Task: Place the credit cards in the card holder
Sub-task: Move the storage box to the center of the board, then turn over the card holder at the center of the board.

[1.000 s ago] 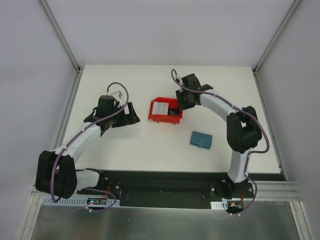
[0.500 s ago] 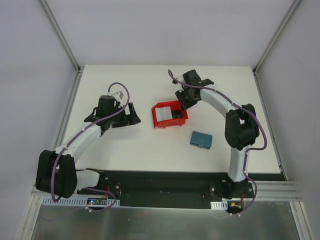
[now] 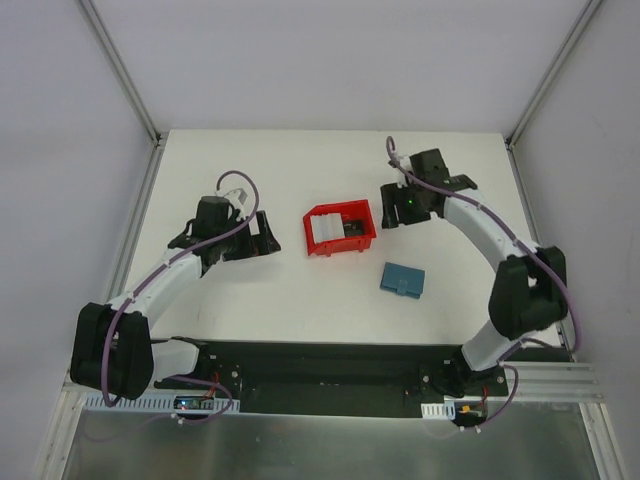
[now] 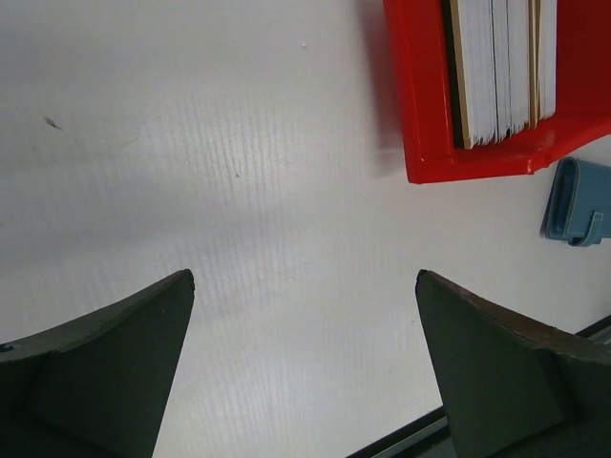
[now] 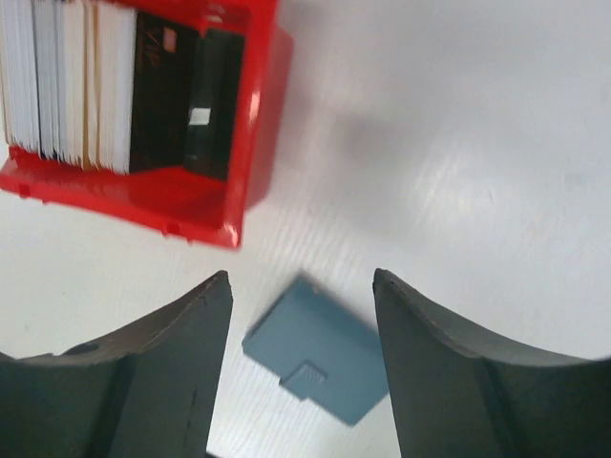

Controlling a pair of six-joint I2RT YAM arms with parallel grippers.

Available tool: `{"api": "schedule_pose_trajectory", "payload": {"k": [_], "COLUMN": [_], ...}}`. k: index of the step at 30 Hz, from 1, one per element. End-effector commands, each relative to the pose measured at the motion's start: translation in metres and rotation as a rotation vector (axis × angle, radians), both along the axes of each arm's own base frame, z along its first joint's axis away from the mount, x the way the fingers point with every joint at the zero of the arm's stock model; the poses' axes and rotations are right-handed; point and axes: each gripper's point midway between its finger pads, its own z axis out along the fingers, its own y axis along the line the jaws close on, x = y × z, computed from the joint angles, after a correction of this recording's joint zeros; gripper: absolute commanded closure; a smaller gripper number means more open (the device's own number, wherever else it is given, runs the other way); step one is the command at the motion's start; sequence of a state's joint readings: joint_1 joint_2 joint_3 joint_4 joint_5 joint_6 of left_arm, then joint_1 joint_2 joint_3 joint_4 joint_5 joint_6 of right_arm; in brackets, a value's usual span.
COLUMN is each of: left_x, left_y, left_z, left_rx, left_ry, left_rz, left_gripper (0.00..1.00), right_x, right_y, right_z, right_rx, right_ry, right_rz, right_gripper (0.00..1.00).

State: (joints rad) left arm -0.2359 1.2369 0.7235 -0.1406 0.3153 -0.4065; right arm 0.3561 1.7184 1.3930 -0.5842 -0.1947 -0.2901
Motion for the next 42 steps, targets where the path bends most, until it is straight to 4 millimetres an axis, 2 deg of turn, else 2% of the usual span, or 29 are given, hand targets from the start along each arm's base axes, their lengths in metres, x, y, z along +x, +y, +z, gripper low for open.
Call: {"api": "schedule_pose_trajectory", "payload": {"k": [1, 4, 6, 10, 14, 19, 20, 22, 23, 25, 27, 33, 39, 42], "left_x": [-0.007, -0.013, -0.017, -0.026, -0.034, -0.041, -0.042, -0.044, -0.044, -0.044, -0.043, -0.044, -0.047, -0.048], "left_y": [0.000, -0.002, -0.005, -0.011, -0.017, -0.021, -0.021, -0.023, -0.023, -0.024, -0.026, -0.035, -0.039, -0.042], "left_z": [0.010, 0.010, 0.011, 0.010, 0.009, 0.004, 0.003, 0.003, 0.003, 0.003, 0.002, 0.002, 0.000, -0.001], "left_rx": [-0.010, -0.025, -0.045, -0.064, -0.075, -0.085, -0.086, -0.090, -0.092, -0.090, -0.091, -0.095, -0.093, -0.093], "left_ry": [-0.047, -0.048, -0.051, -0.053, -0.053, -0.040, -0.041, -0.038, -0.038, -0.041, -0.037, -0.024, -0.018, -0.012], "left_rz": [-0.014, -0.019, -0.030, -0.063, -0.088, -0.097, -0.100, -0.112, -0.113, -0.115, -0.122, -0.164, -0.169, -0.183], "left_gripper": [0.01, 0.01, 0.01, 0.01, 0.01, 0.01, 0.01, 0.01, 0.01, 0.01, 0.01, 0.01, 0.01, 0.01], "right_x": [-0.032, -0.062, -0.075, -0.086, -0.094, -0.116, -0.118, -0.119, -0.116, -0.113, -0.113, -0.127, -0.135, -0.127], "right_y": [-0.037, -0.053, -0.057, -0.057, -0.065, -0.075, -0.080, -0.086, -0.087, -0.091, -0.091, -0.092, -0.104, -0.105], "right_z": [0.004, -0.024, -0.034, -0.057, -0.073, -0.089, -0.087, -0.072, -0.063, -0.057, -0.059, -0.090, -0.092, -0.078], "right_rx": [0.099, 0.162, 0.193, 0.243, 0.191, 0.144, 0.129, 0.168, 0.197, 0.224, 0.232, 0.154, 0.122, 0.125], "right_ry": [0.029, 0.125, 0.137, 0.214, 0.275, 0.338, 0.320, 0.204, 0.142, 0.076, 0.105, 0.282, 0.218, 0.145], "right_rz": [-0.306, -0.414, -0.432, -0.436, -0.485, -0.555, -0.581, -0.612, -0.628, -0.651, -0.657, -0.715, -0.753, -0.686], "right_gripper": [0.36, 0.37, 0.36, 0.35, 0.35, 0.37, 0.38, 0.34, 0.28, 0.21, 0.20, 0.28, 0.25, 0.24]}}
